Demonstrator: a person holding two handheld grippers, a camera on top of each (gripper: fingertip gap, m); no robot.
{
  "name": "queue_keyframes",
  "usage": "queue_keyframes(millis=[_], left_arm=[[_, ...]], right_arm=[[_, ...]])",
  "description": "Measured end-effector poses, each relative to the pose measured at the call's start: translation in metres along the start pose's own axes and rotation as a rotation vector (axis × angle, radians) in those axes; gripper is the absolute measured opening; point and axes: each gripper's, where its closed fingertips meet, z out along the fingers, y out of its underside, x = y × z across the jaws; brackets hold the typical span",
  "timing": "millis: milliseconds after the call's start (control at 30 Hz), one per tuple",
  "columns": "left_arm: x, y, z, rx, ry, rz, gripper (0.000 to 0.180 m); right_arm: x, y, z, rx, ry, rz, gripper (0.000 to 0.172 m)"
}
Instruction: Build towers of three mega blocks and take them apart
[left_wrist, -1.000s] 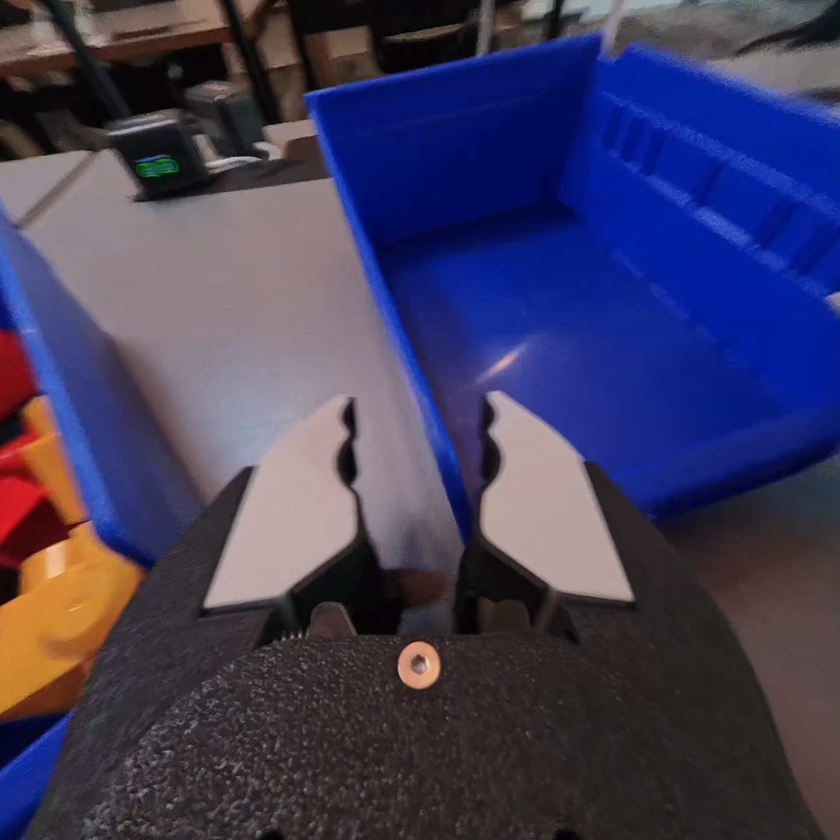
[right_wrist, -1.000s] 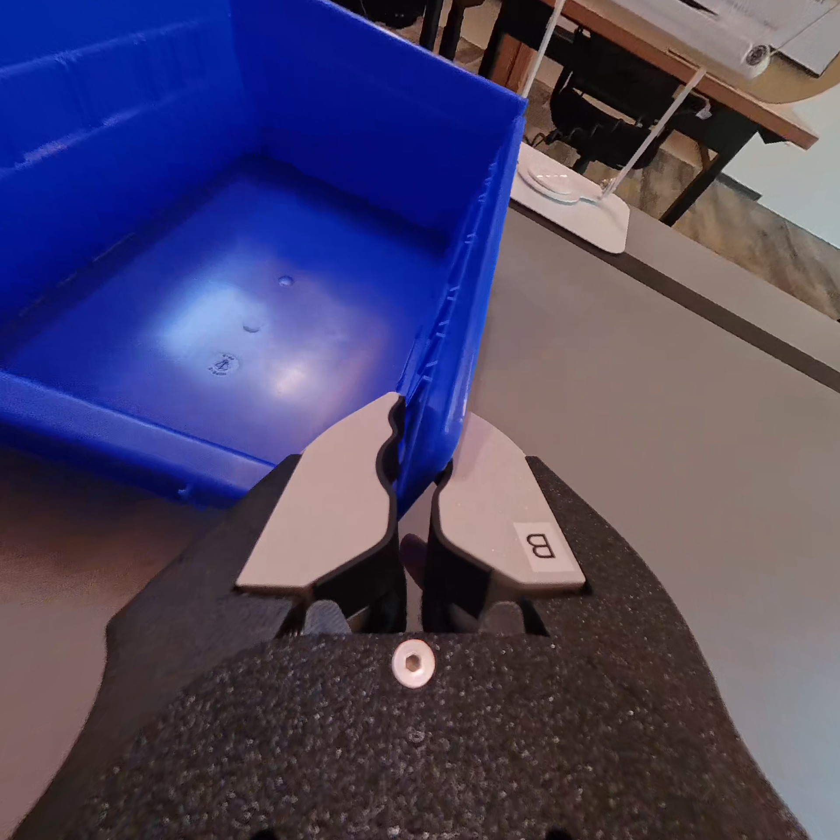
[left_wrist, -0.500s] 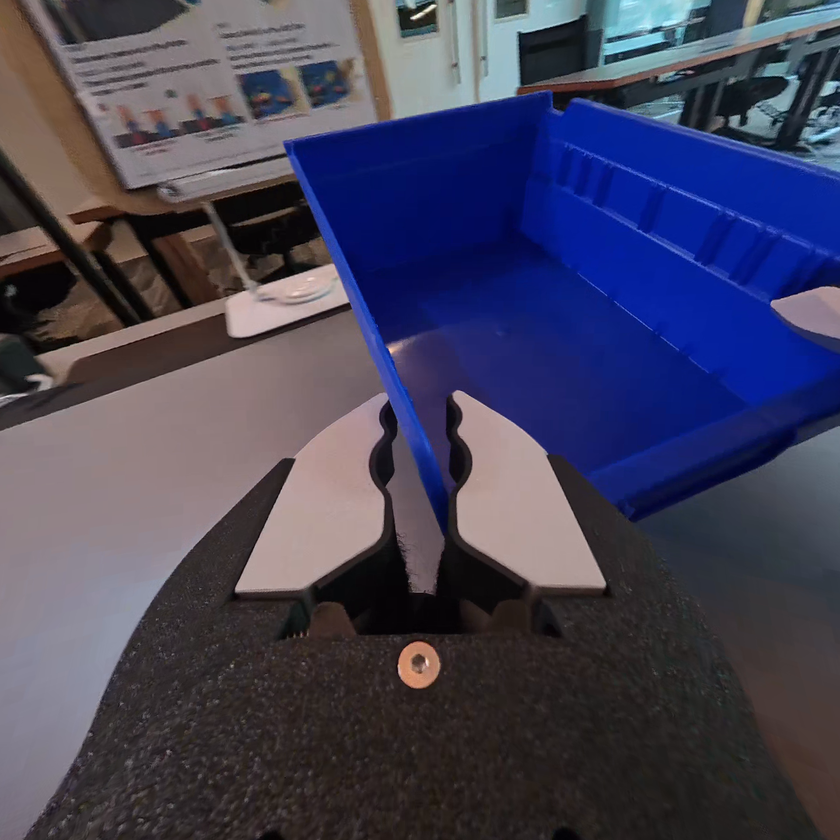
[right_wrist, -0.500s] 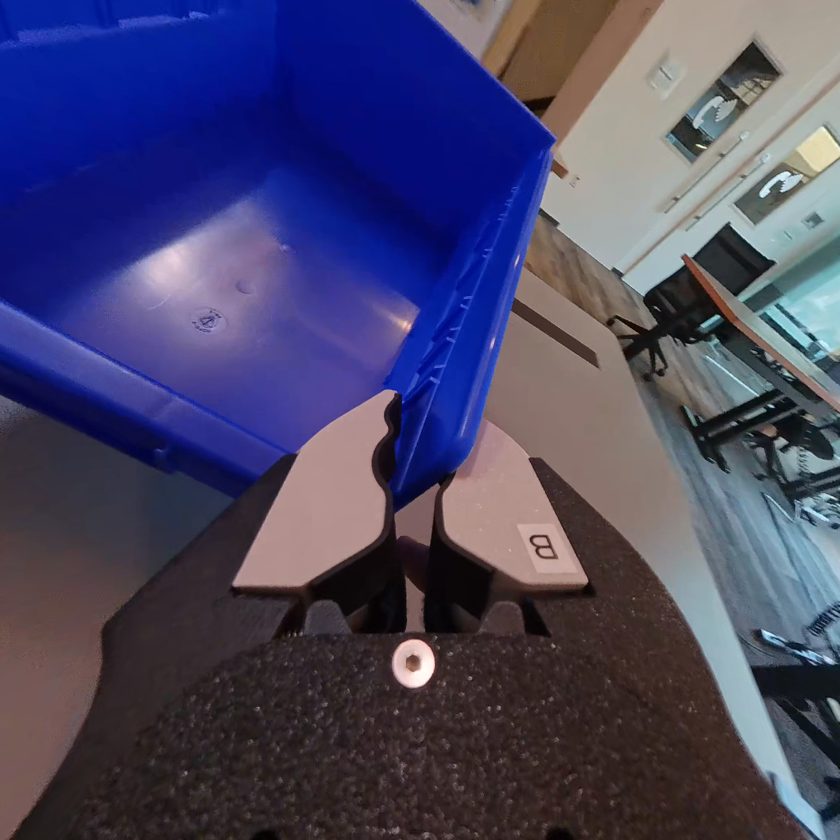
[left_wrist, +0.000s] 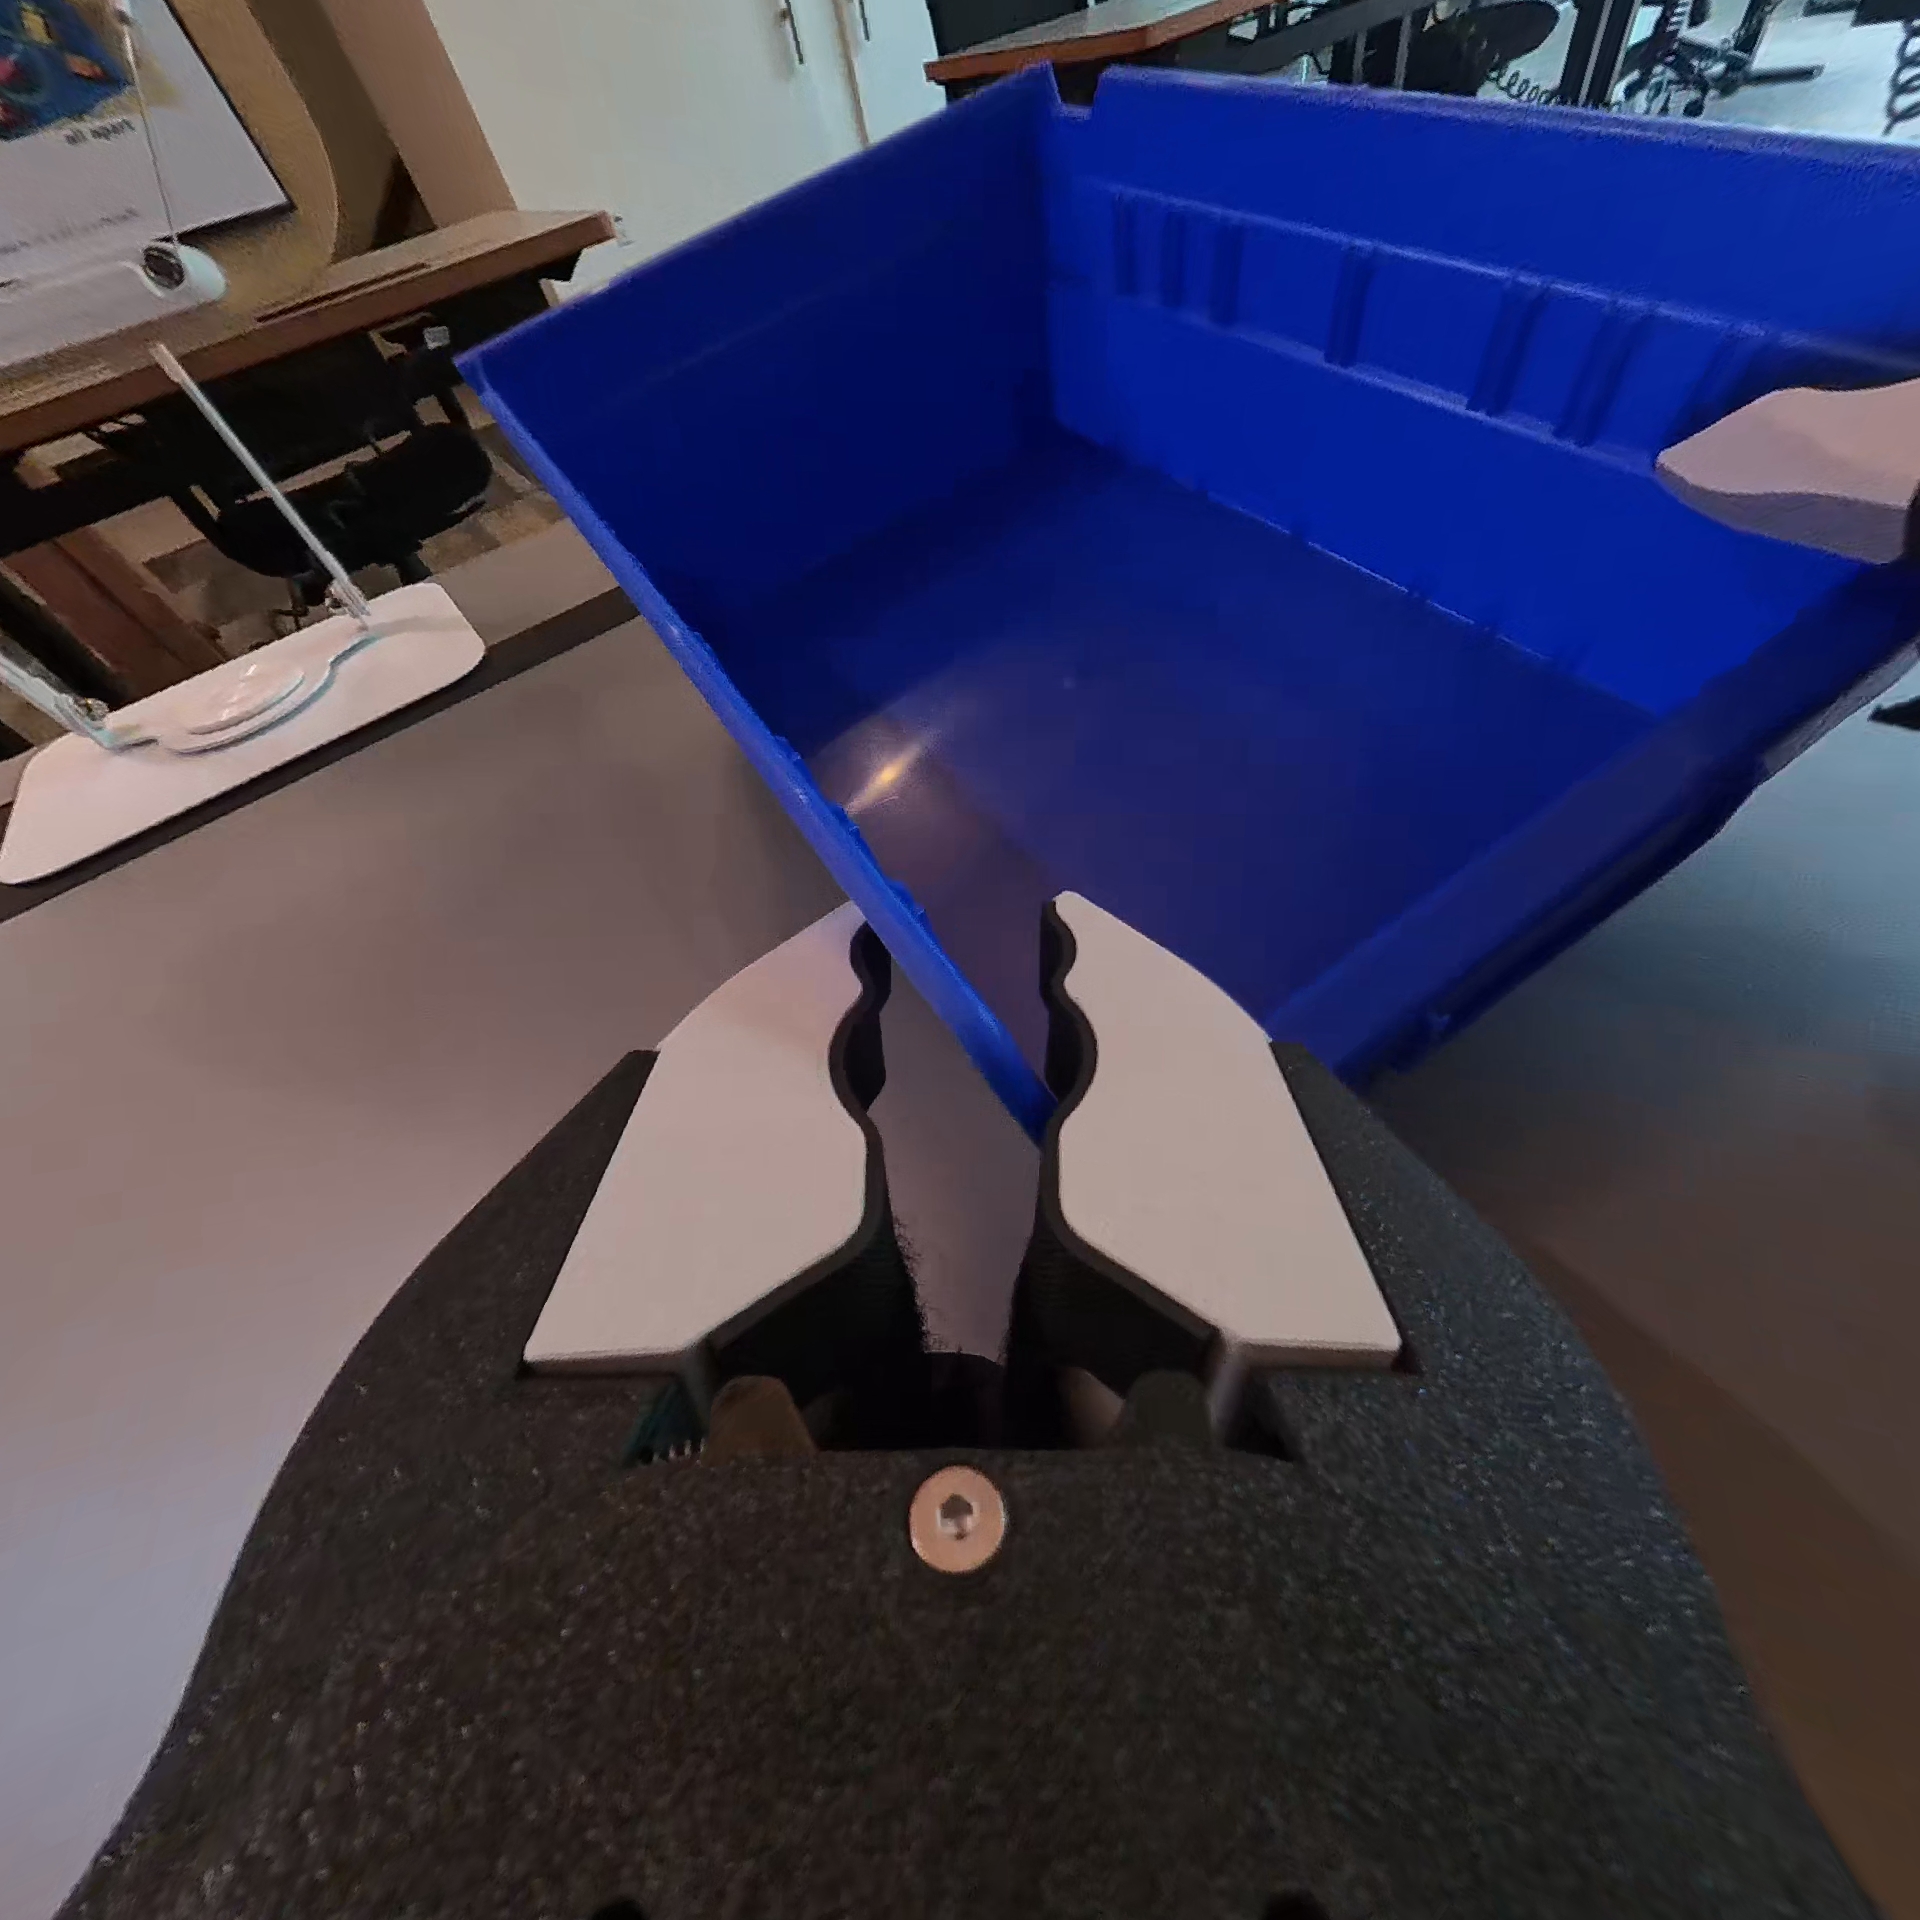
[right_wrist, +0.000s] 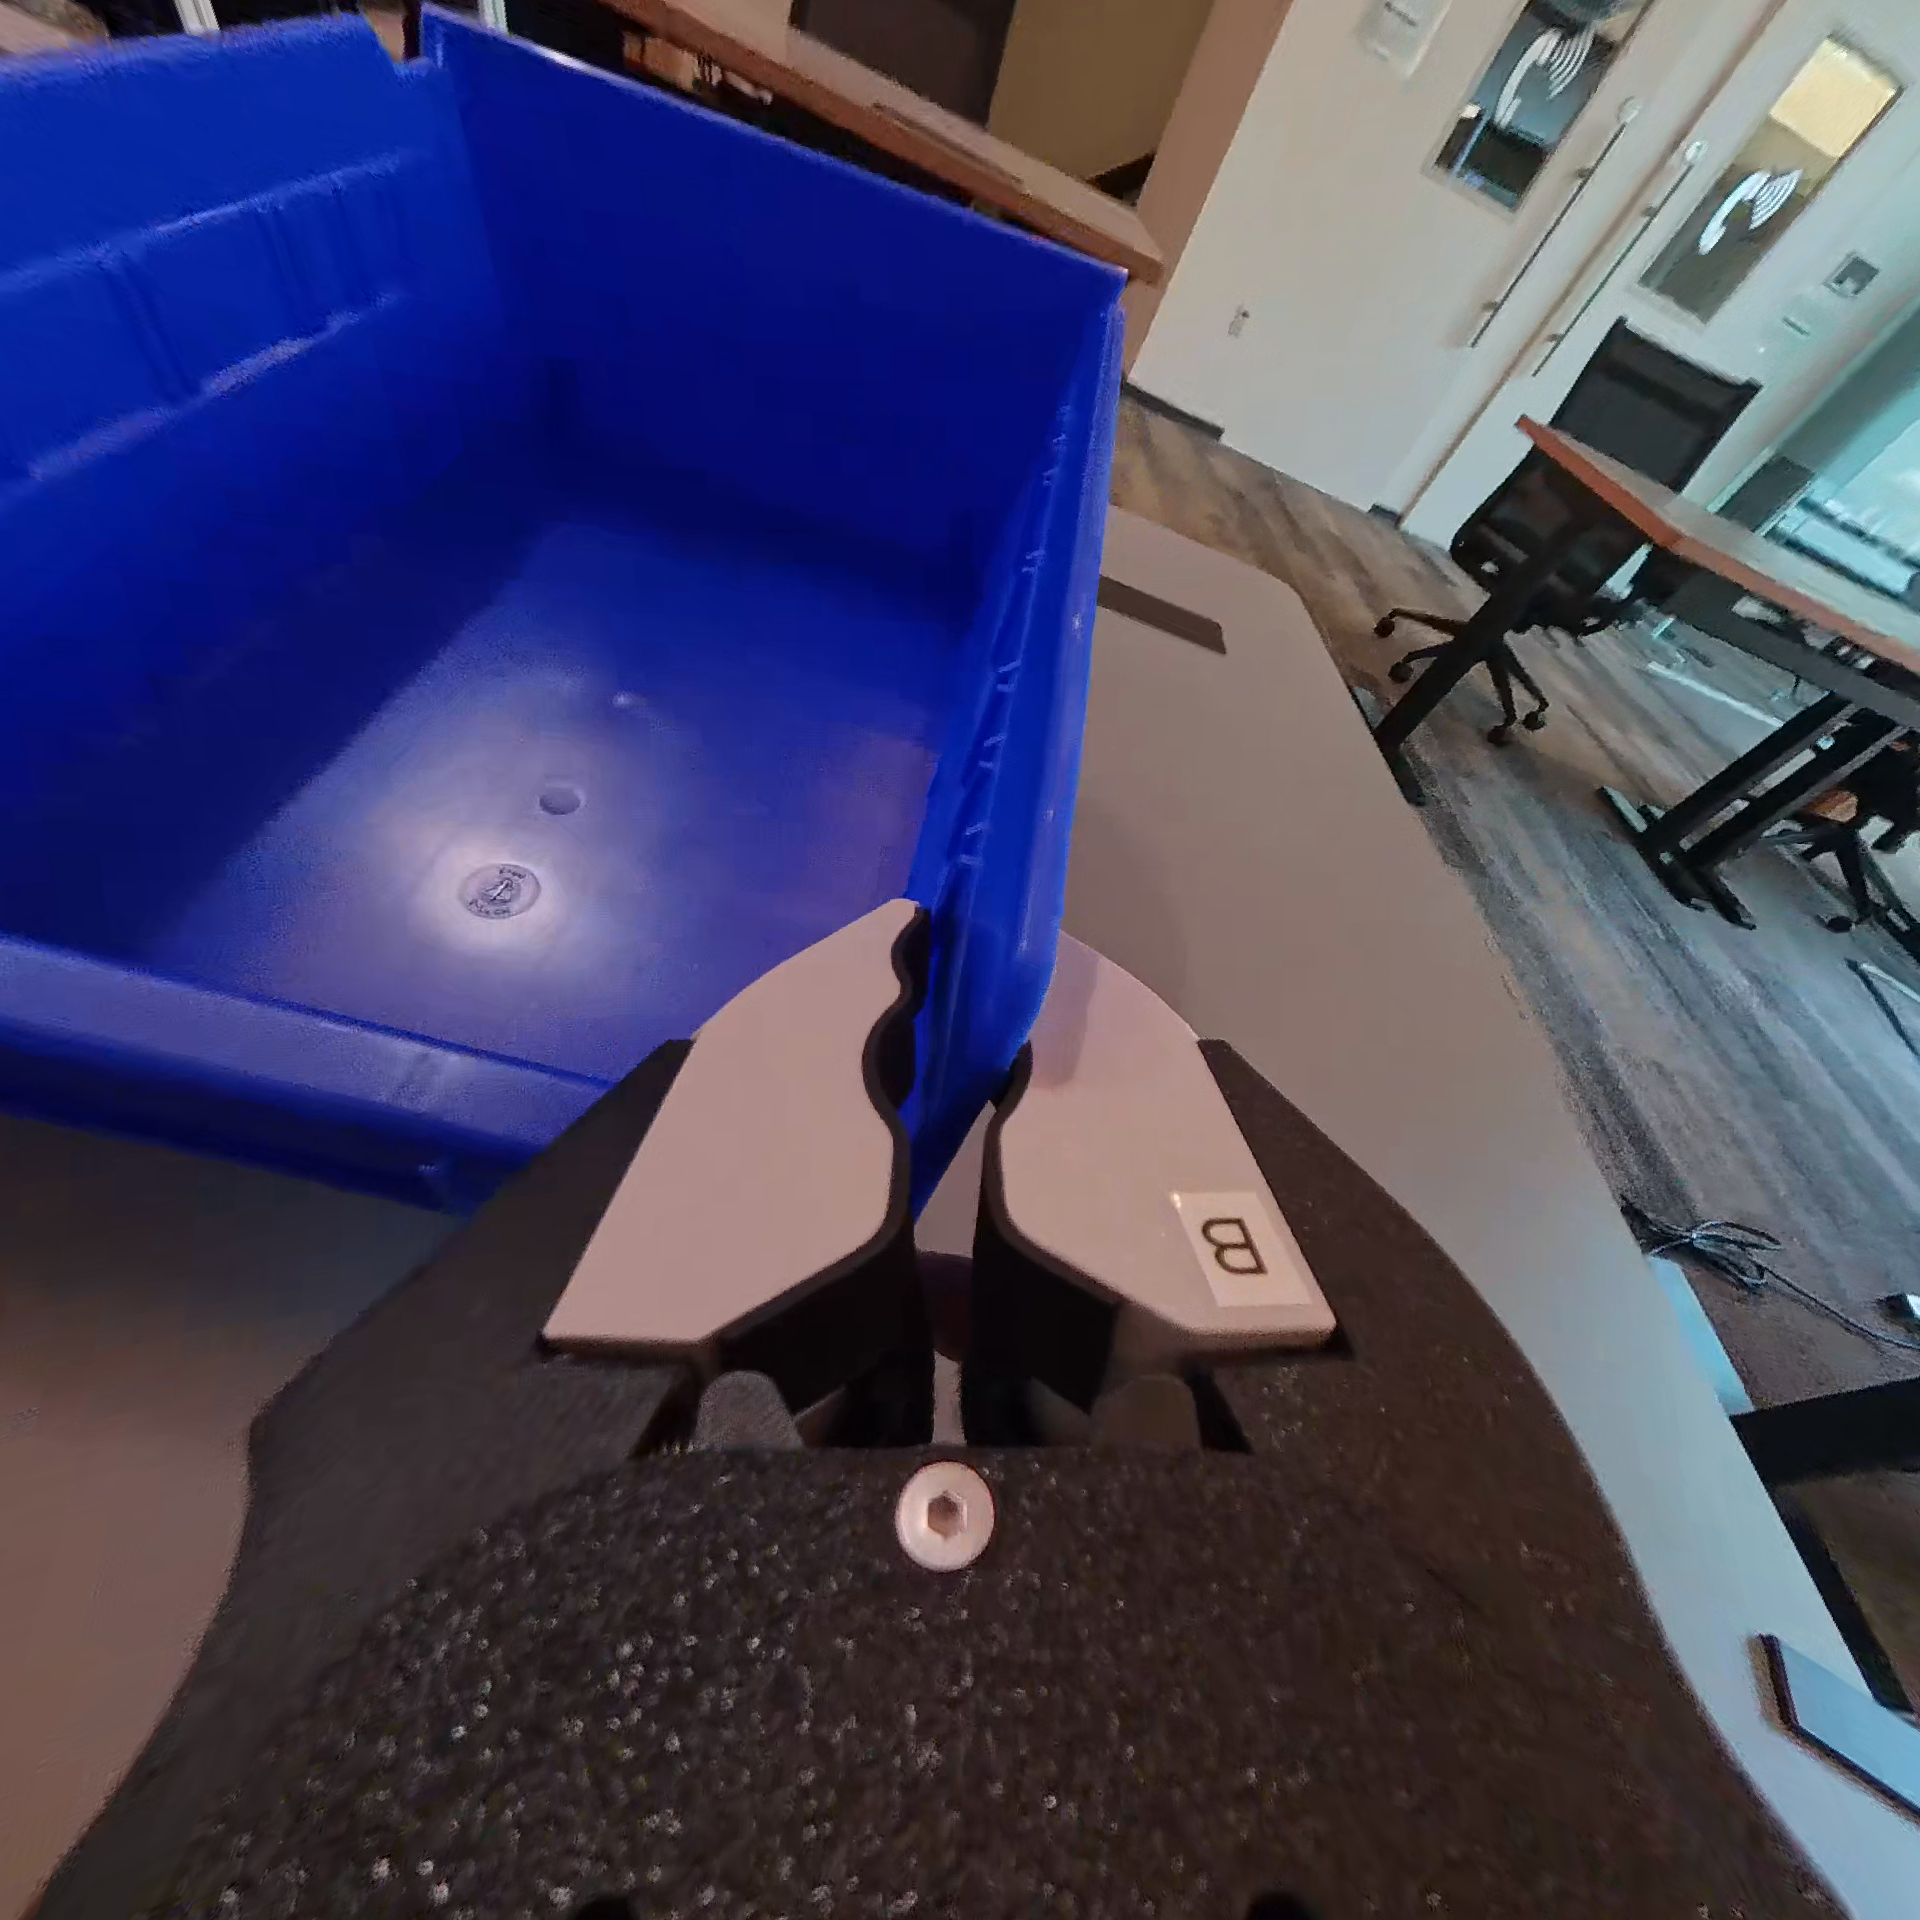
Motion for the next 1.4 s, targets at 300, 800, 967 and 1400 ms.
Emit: queue_keyframes(millis=[300, 800, 967, 1400], left_arm=[[0.01, 0.001, 0.002, -0.021, 0.042, -0.007, 0.034], [-0.069, -0.036, -0.103, 0.274, 0.045, -0.025, 0.093], [-0.224, -0.028, -0.227, 0.321, -0.441, -0.063, 0.093], [-0.381, 0.18, -0.456, -0.059, -0.956, -0.442, 0.081]], right_arm=[[0.003, 0.022, 0.011, -0.081, 0.016, 0.016, 0.014], [0.031, -0.077, -0.063, 0.531, 0.214, 0.201, 0.094], [-0.066, -0.166, -0.104, 0.758, 0.071, 0.13, 0.095], [-0.529, -0.212, -0.093, 0.434, -0.939, 0.052, 0.083]])
